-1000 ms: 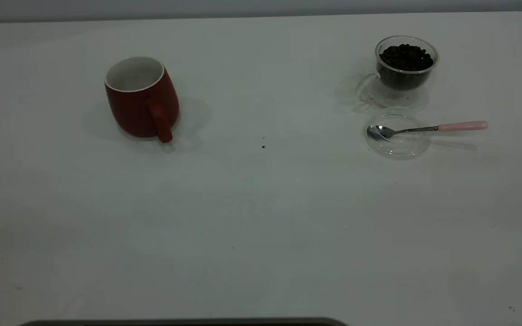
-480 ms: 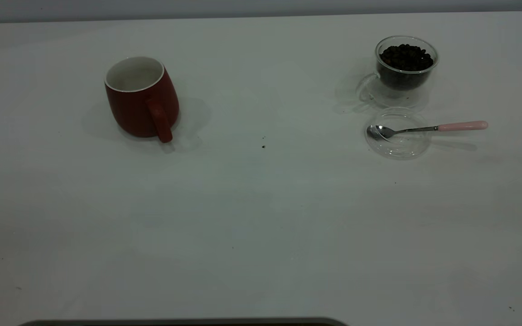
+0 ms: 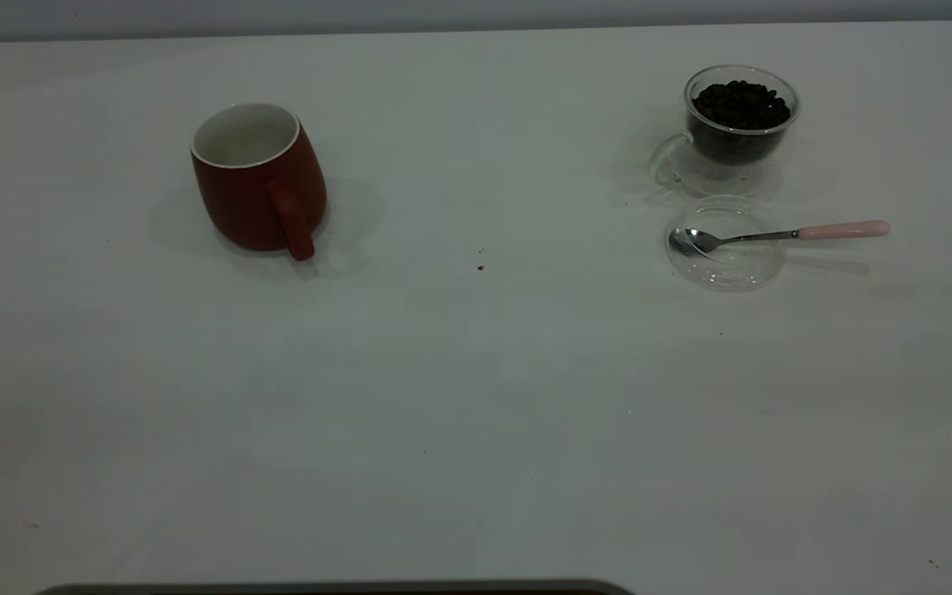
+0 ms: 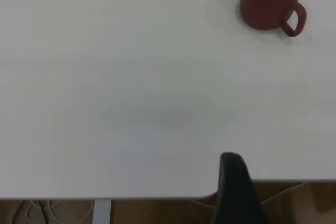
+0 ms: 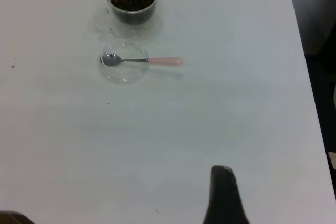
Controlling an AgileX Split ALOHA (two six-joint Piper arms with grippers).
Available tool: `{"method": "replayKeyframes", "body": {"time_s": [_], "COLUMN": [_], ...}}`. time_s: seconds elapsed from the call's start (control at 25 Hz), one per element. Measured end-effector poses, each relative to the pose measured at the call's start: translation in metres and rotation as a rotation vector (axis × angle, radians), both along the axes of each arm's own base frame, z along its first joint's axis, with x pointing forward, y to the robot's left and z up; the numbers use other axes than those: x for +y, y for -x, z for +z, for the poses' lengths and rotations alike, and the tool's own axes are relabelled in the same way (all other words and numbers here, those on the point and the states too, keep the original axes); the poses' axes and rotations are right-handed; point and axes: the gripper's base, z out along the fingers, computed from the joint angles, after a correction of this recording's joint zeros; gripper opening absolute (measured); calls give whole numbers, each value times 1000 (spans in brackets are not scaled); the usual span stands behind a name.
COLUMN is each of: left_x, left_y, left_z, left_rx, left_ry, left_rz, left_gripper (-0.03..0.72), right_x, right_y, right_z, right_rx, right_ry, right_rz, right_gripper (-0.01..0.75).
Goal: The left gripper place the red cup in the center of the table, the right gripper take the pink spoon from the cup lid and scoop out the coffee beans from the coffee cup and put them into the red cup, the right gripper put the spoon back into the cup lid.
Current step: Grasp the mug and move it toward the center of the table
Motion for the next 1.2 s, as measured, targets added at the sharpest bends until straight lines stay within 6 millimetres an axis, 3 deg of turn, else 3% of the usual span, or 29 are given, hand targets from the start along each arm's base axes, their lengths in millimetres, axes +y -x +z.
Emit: {"method": "replayKeyframes", "body": {"time_s": [0.36,0.52,0.64,0.92,1.04,1.2], "left_x": [1,0,-4,-16,-21,-25], "left_y": [-2,-24,-56,-153,-189,-234], "left_z": [10,27,37,49,42,19], "left_rx": [-37,6,47,6,23,158], "left_ry": [3,-9,-18,-25,-26,-37], "left_rz": [22,22,13,-28,-39,-43], "left_gripper": [483,475,474,474,474,474], "right_x": [0,0,0,0,0,0], "right_y": [0,0,0,0,0,0], "right_z": [0,0,0,0,0,0], "right_rx": [0,0,0,0,0,0], "right_ry": [1,0,0,0,0,0], "right_rz": [0,0,0,0,0,0], "right_gripper": [557,557,557,557,557,557]}}
